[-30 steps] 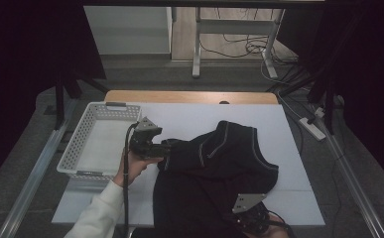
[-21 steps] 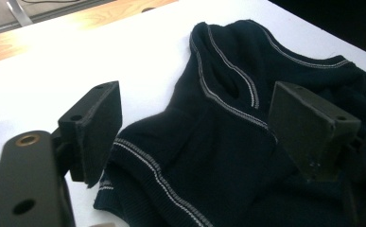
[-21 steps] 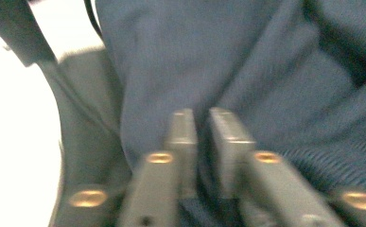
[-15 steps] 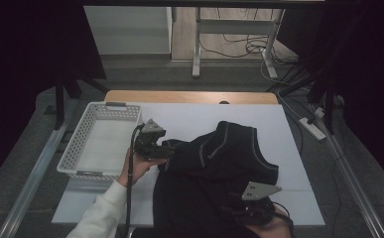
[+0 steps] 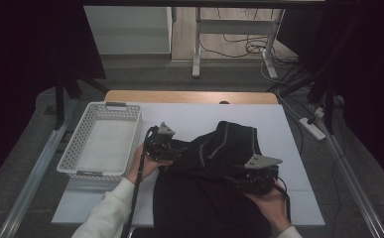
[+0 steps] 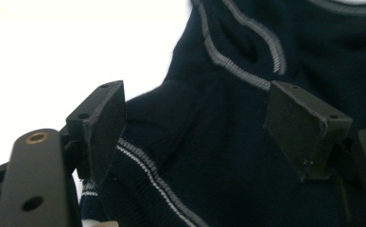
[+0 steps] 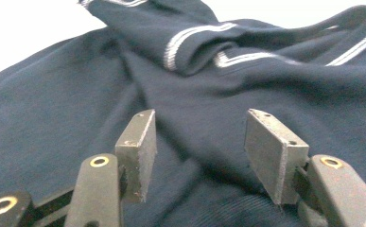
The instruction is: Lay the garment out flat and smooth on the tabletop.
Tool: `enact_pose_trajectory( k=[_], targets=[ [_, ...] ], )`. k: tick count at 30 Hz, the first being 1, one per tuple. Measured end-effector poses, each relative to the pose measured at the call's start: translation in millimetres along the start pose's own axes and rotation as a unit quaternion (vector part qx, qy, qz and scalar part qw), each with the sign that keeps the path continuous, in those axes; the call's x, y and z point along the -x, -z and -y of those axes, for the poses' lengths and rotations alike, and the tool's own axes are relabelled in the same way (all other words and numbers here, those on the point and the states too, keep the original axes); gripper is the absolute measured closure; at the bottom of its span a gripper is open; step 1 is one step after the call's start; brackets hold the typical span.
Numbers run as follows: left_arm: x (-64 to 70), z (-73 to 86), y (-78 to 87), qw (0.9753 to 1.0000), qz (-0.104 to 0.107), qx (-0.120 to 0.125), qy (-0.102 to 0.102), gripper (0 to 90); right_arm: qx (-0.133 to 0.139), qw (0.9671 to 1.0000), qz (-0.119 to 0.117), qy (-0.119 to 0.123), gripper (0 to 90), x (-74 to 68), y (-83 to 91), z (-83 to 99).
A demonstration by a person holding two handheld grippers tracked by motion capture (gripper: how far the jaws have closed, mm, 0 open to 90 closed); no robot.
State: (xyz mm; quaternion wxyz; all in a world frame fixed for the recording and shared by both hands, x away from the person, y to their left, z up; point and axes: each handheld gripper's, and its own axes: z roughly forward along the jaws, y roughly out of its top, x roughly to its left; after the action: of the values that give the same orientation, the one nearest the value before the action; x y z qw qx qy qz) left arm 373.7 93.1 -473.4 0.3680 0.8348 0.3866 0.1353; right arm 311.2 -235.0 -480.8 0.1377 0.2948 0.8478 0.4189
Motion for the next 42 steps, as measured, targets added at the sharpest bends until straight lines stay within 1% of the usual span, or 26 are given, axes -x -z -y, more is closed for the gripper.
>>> enact_pose_trajectory(
  k=[4, 7, 12, 15, 16, 18, 19, 20, 23, 24, 26, 28, 32, 34, 37, 40, 42],
  targets=[
    [0.3, -1.7, -13.2, 0.9998, 0.003, -0.016, -0.013, 24.1, 0.004, 0.9997, 0.008, -0.023, 43.6, 16.3, -4.2, -2.5],
    [1.3, -3.3, -24.3, 0.9994, 0.005, -0.028, -0.021, 24.5, 0.0, 0.9995, 0.019, -0.027, 43.1, 24.8, -6.4, -3.4],
    [1.6, -0.4, -41.3, 0.9981, 0.011, -0.055, -0.025, 26.6, -0.002, 0.9988, 0.029, -0.039, 41.8, 36.4, -10.1, -3.4],
    [1.8, 4.9, -50.0, 0.9964, 0.017, -0.075, -0.036, 31.4, -0.005, 0.9985, 0.031, -0.044, 40.9, 39.4, -12.1, -2.8],
    [1.2, 6.9, -52.1, 0.9962, 0.02, -0.077, -0.034, 33.5, -0.008, 0.9986, 0.031, -0.043, 40.7, 39.6, -12.5, -2.4],
    [1.3, 11.2, -55.9, 0.9962, 0.03, -0.076, -0.029, 43.0, -0.012, 0.9986, 0.033, -0.039, 40.2, 39.1, -13.2, -2.0],
    [2.6, 13.0, -57.1, 0.9962, 0.03, -0.076, -0.032, 49.3, -0.013, 0.9986, 0.034, -0.038, 40.2, 38.8, -13.3, -1.8],
    [3.9, 13.9, -56.6, 0.9964, 0.028, -0.071, -0.037, 56.2, -0.013, 0.9986, 0.034, -0.039, 40.1, 38.5, -13.3, -1.7],
    [6.6, 14.2, -54.6, 0.9957, 0.034, -0.071, -0.048, 78.4, -0.014, 0.9986, 0.035, -0.038, 39.9, 38.1, -12.2, -1.4],
    [7.7, 14.0, -54.1, 0.9954, 0.031, -0.072, -0.054, 81.8, -0.014, 0.9986, 0.034, -0.039, 39.9, 38.0, -11.7, -1.3],
    [9.3, 12.3, -50.1, 0.9956, 0.024, -0.066, -0.061, 83.9, -0.013, 0.9985, 0.035, -0.039, 39.8, 37.9, -11.0, -0.9],
    [8.9, 8.8, -40.5, 0.9967, 0.02, -0.047, -0.062, 84.3, -0.013, 0.9985, 0.035, -0.04, 39.6, 37.7, -9.9, -0.6],
    [1.8, 0.5, -16.2, 0.9987, 0.019, -0.004, -0.046, 84.5, -0.011, 0.9985, 0.035, -0.041, 39.5, 38.8, -7.4, 0.1],
    [-1.6, -1.9, -7.0, 0.999, 0.015, 0.015, -0.039, 84.6, -0.01, 0.9984, 0.036, -0.042, 39.4, 40.1, -6.5, 0.6],
    [-4.5, -4.7, 1.1, 0.9988, 0.012, 0.037, -0.031, 84.7, -0.01, 0.9983, 0.038, -0.042, 39.1, 40.9, -5.2, 0.9],
    [-5.9, -6.7, 2.6, 0.9986, 0.008, 0.042, -0.031, 84.8, -0.005, 0.9981, 0.043, -0.043, 39.1, 42.7, -3.5, 0.5],
    [-7.3, -7.7, 1.5, 0.9986, 0.008, 0.043, -0.029, 84.8, -0.002, 0.9977, 0.051, -0.045, 39.1, 46.8, -1.2, -0.8]
  ],
)
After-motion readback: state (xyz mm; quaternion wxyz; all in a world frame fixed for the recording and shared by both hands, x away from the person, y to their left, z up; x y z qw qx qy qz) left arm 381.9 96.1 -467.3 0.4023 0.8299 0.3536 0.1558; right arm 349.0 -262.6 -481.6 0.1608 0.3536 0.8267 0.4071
